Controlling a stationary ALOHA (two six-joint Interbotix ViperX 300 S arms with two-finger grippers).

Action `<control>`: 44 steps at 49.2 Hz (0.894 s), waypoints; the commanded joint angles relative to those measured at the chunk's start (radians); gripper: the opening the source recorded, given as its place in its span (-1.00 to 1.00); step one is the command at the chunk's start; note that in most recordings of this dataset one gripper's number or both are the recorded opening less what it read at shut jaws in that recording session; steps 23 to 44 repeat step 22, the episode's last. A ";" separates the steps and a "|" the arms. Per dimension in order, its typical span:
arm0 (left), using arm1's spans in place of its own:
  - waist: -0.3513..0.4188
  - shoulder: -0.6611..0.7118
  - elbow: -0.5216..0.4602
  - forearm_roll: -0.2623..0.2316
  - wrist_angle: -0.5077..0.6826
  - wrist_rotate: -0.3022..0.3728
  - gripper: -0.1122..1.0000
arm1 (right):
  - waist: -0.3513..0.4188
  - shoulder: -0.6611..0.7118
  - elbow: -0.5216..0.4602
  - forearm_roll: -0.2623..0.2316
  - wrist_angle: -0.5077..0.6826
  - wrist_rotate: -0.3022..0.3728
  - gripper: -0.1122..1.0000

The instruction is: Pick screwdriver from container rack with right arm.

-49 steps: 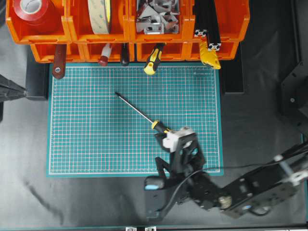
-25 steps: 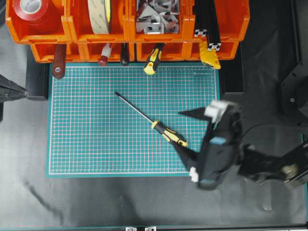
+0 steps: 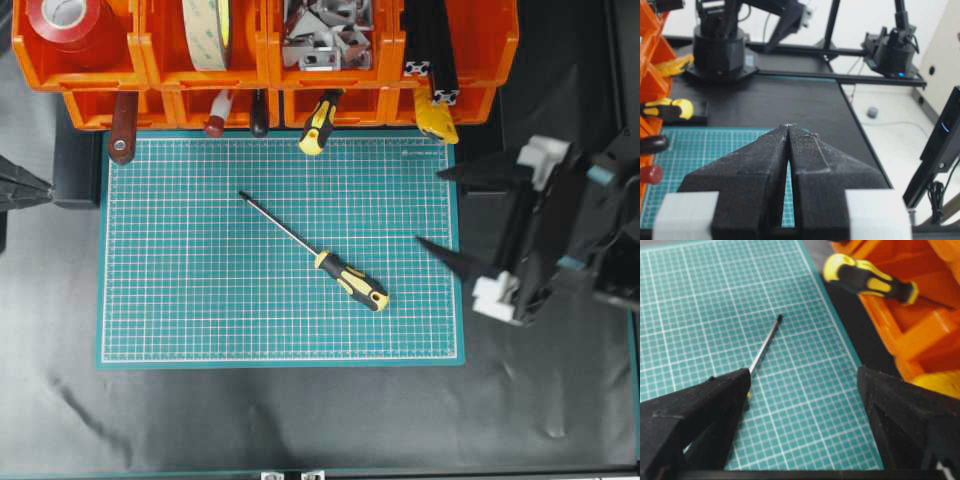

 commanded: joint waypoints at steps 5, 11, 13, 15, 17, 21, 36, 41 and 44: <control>-0.002 0.003 -0.025 0.003 -0.006 0.000 -0.80 | 0.002 -0.094 0.051 -0.009 -0.009 0.038 0.67; 0.003 0.000 -0.025 0.003 0.005 0.005 -0.80 | 0.002 -0.127 0.072 -0.009 -0.009 0.057 0.67; 0.011 -0.009 -0.026 0.003 0.021 0.005 -0.80 | 0.002 -0.135 0.075 -0.009 -0.009 0.061 0.67; 0.018 -0.018 -0.029 0.003 0.032 0.005 -0.80 | 0.002 -0.141 0.080 -0.009 -0.011 0.064 0.67; 0.023 -0.026 -0.029 0.003 0.034 0.003 -0.80 | 0.002 -0.144 0.081 -0.009 -0.011 0.064 0.67; 0.025 -0.037 -0.032 0.003 0.035 0.003 -0.79 | 0.002 -0.144 0.083 -0.009 -0.017 0.064 0.67; 0.025 -0.040 -0.032 0.003 0.038 0.003 -0.80 | 0.002 -0.144 0.083 -0.009 -0.018 0.064 0.67; 0.025 -0.040 -0.032 0.003 0.038 0.003 -0.80 | 0.002 -0.144 0.083 -0.009 -0.018 0.064 0.67; 0.025 -0.040 -0.032 0.003 0.038 0.003 -0.80 | 0.002 -0.144 0.083 -0.009 -0.018 0.064 0.67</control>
